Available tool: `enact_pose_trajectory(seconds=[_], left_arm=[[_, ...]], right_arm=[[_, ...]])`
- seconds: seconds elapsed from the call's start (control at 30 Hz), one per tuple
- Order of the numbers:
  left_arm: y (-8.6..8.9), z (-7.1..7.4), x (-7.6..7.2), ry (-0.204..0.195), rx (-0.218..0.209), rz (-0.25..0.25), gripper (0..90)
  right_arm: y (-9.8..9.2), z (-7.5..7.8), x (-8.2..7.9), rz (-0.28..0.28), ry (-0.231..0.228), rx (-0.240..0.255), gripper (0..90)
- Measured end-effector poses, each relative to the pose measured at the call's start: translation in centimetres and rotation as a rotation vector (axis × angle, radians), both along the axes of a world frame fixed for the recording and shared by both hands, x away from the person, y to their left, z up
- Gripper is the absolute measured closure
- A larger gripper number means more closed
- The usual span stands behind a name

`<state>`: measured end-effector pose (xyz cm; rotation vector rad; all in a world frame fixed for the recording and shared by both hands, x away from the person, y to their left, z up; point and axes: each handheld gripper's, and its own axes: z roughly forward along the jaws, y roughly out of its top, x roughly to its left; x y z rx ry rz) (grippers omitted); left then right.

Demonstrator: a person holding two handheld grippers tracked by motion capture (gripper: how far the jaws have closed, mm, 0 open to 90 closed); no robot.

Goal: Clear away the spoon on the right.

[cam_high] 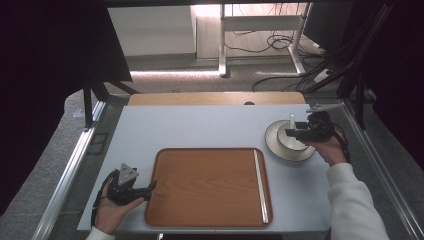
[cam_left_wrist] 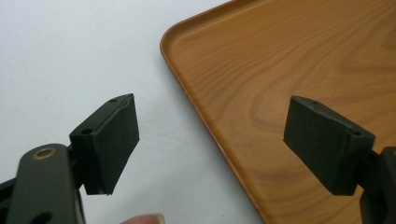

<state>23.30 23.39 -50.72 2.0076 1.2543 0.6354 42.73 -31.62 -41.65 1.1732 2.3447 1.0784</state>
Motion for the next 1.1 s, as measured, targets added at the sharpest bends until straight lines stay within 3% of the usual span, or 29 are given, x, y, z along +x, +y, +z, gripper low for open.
enact_pose_trajectory(seconds=[0.53, 0.7, 0.83, 1.1], left_arm=[[0.2, -0.1, 0.2, 0.005, -0.005, 0.008, 17.8], [0.2, -0.1, 0.2, 0.008, -0.004, 0.005, 17.7], [0.2, 0.1, 0.2, 0.005, -0.03, 0.001, 17.7], [0.3, 0.0, 0.2, 0.008, -0.025, 0.004, 17.8]], right_arm=[[-1.1, -1.3, 6.1, -0.094, 0.068, 0.028, 44.8], [-1.3, -1.8, 7.0, -0.115, 0.086, 0.042, 45.4], [-1.7, -2.7, 7.6, -0.139, 0.122, 0.046, 47.4], [-2.5, -3.6, 8.2, -0.154, 0.157, 0.117, 62.8]])
